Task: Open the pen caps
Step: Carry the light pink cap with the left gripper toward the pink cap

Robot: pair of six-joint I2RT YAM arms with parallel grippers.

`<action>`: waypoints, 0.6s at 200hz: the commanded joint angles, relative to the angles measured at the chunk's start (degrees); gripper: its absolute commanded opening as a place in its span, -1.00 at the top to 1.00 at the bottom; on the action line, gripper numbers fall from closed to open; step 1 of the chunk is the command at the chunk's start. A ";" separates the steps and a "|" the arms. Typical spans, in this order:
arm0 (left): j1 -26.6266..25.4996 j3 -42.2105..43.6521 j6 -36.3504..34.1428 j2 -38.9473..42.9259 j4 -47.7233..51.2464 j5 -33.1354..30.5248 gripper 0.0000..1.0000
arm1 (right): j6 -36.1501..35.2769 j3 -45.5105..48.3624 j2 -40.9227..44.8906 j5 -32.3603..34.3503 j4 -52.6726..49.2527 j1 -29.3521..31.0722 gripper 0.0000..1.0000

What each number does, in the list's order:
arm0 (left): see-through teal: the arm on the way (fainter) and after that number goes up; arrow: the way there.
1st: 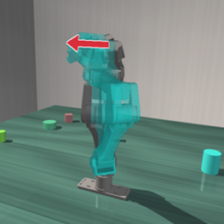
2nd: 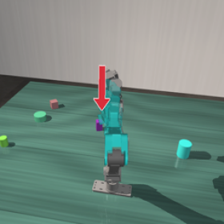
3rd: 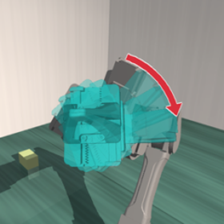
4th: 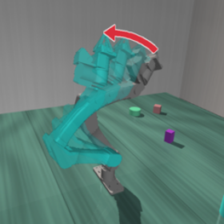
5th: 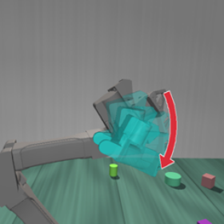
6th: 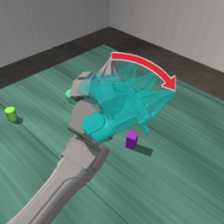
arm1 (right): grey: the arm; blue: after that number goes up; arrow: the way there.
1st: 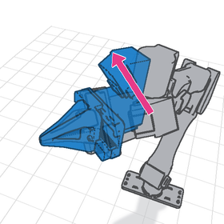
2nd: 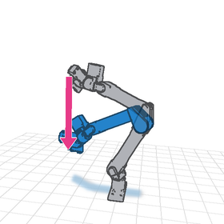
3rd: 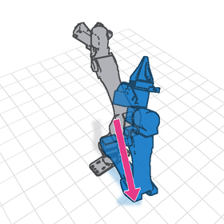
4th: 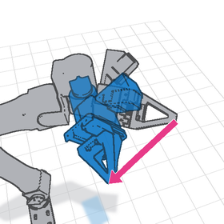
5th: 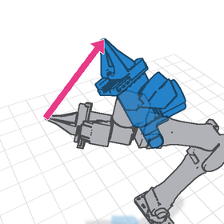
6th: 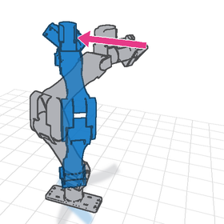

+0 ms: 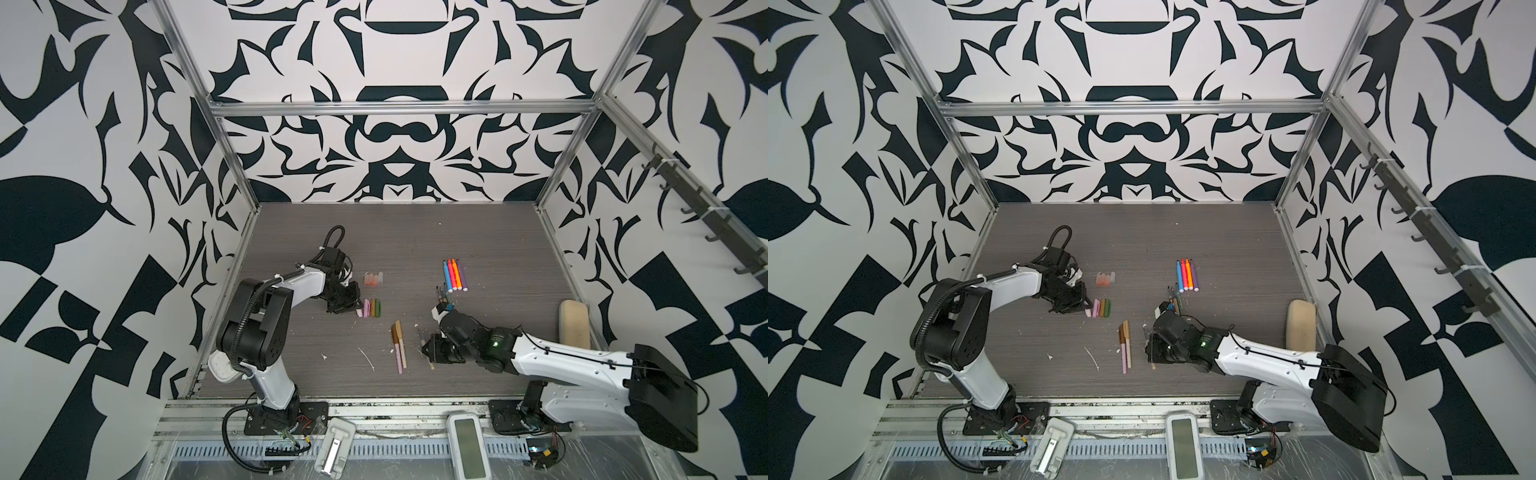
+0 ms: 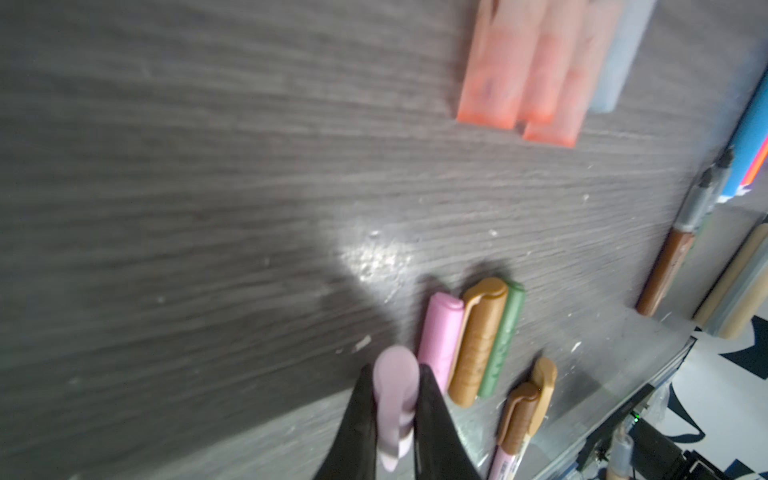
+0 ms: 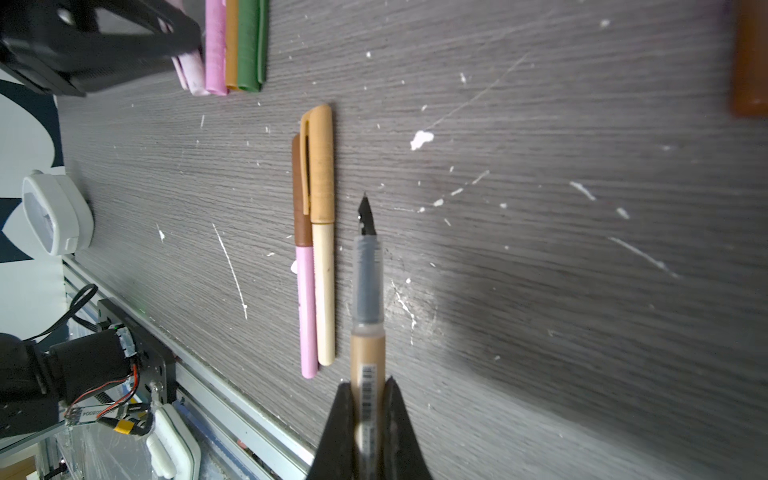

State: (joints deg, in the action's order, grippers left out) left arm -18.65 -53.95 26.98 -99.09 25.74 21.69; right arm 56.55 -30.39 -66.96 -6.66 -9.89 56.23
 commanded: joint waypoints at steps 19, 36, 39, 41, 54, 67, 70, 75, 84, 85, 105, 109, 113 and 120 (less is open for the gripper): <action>0.02 0.53 -0.53 0.65 0.93 0.56 0.56 | -1.34 -2.65 0.16 0.16 -1.17 -0.24 1.00; 0.02 0.34 -0.53 0.82 1.15 0.54 0.44 | -1.36 -2.87 0.32 0.23 -1.44 -0.24 1.00; 0.02 0.28 -0.53 0.83 1.15 0.50 0.42 | -1.36 -2.88 0.34 0.16 -1.45 -0.24 1.00; 0.02 0.26 -0.53 0.87 1.20 0.44 0.40 | -1.36 -2.91 0.34 0.18 -1.45 -0.24 1.00; 0.02 0.11 -0.48 1.05 1.34 0.08 0.32 | -1.40 -3.07 0.49 0.27 -1.71 -0.24 1.00; 0.02 -0.01 -0.52 1.11 1.46 -0.01 0.28 | -1.54 -3.18 0.58 0.33 -1.94 -0.22 1.00; 0.03 -0.01 -0.53 1.17 1.53 -0.09 0.28 | -1.50 -3.29 0.60 0.37 -1.97 -0.24 1.00; 0.04 -0.09 -0.48 1.18 1.57 0.00 0.28 | -1.53 -3.29 0.65 0.34 -2.06 -0.24 1.00; 0.02 -0.17 -0.53 1.17 1.66 -0.05 0.27 | -1.51 -3.36 0.53 0.37 -2.07 -0.24 1.00; 0.02 -0.18 -0.53 1.17 1.67 -0.06 0.27 | -1.52 -3.36 0.52 0.35 -2.07 -0.24 1.00; 0.02 -0.25 -0.44 1.22 1.58 0.14 0.27 | -1.55 -3.53 0.43 0.36 -2.15 -0.24 1.00; 0.02 -0.23 -0.44 1.26 1.50 0.20 0.27 | -1.54 -3.53 0.44 0.35 -2.15 -0.24 1.00; 0.02 -0.32 -0.44 1.18 1.45 0.26 0.27 | -1.53 -3.54 0.38 0.33 -2.15 -0.24 1.00; 0.02 -0.44 -0.40 1.18 1.50 0.25 0.28 | -1.53 -3.62 0.34 0.33 -2.17 -0.24 1.00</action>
State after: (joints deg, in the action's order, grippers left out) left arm -18.65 -54.00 26.96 -98.67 25.56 22.52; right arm 55.75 -31.77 -66.96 -6.66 -11.84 56.23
